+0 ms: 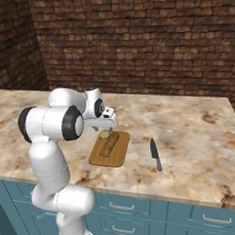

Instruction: Retrieve the sausage and cheese from the fridge and place them on the cutting board on the counter.

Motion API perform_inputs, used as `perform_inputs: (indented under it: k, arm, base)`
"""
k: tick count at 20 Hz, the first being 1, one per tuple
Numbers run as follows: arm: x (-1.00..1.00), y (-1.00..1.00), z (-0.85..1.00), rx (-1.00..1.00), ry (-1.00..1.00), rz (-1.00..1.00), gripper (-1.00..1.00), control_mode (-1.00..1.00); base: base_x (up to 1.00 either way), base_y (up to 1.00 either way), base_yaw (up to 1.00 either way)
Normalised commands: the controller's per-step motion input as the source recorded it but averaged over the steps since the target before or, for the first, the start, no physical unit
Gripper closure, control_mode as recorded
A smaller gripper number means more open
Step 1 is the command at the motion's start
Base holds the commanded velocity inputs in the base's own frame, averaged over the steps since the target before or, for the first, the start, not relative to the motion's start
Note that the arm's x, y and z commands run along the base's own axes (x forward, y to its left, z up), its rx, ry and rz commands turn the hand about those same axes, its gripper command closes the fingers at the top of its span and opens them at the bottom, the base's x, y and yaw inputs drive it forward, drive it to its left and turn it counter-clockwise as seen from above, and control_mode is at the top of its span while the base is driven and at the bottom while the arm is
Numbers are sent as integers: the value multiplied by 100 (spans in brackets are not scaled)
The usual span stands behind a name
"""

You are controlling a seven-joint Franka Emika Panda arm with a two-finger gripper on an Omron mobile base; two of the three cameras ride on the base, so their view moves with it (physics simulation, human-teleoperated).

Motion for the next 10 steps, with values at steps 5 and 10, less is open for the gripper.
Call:
perform_inputs:
  k: [5, 10]
  arm:
    - [-89, 0, 99, 1, -37, 0, -100, -100]
    - [-65, 4, 100, 17, -15, 0, -100, -100]
  base:
    - [0, 0, 0]
    - [0, 0, 0]
